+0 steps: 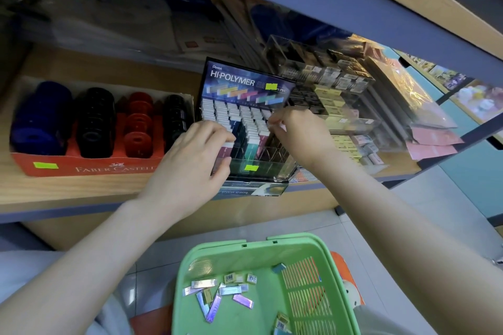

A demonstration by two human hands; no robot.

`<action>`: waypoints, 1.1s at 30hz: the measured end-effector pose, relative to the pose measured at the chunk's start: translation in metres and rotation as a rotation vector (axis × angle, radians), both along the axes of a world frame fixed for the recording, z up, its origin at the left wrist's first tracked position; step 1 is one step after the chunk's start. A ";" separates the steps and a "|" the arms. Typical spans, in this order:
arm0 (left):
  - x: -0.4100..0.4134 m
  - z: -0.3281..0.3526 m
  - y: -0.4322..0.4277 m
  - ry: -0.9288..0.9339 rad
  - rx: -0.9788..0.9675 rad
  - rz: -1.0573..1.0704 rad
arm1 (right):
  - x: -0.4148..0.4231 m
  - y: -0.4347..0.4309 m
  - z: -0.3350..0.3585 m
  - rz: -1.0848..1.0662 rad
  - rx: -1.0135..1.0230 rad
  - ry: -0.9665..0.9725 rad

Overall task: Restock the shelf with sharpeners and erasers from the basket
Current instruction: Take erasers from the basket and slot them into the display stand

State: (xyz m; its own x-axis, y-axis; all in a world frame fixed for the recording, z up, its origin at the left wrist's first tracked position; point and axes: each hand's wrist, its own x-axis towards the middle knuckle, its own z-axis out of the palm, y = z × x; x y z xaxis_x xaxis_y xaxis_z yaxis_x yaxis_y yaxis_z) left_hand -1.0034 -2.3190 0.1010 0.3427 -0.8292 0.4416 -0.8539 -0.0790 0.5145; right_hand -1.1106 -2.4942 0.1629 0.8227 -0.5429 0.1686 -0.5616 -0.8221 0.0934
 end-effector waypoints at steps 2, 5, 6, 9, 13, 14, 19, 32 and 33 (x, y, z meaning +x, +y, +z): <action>0.000 -0.001 0.002 -0.025 0.018 -0.008 | -0.008 0.007 -0.001 0.016 -0.027 0.023; 0.001 -0.005 0.006 -0.089 0.007 -0.003 | -0.027 0.022 -0.001 0.069 0.013 -0.062; -0.001 -0.006 0.008 -0.120 -0.012 -0.002 | -0.034 0.027 -0.003 0.098 0.021 -0.113; -0.011 -0.007 0.020 -0.223 -0.127 -0.015 | -0.061 0.037 -0.013 0.183 -0.043 -0.242; -0.034 -0.021 0.040 -0.357 -0.278 -0.033 | -0.102 0.048 -0.041 0.257 -0.164 -0.307; -0.040 -0.027 0.045 -0.364 -0.286 -0.050 | -0.112 0.051 -0.050 0.252 -0.155 -0.293; -0.066 -0.079 0.056 -0.227 -0.081 -0.146 | -0.154 0.062 -0.121 0.201 0.039 -0.066; -0.086 -0.196 0.047 0.236 0.538 0.056 | -0.187 0.094 -0.343 -0.140 0.907 0.357; -0.087 -0.196 0.045 0.253 0.529 0.077 | -0.185 0.101 -0.355 -0.181 0.947 0.366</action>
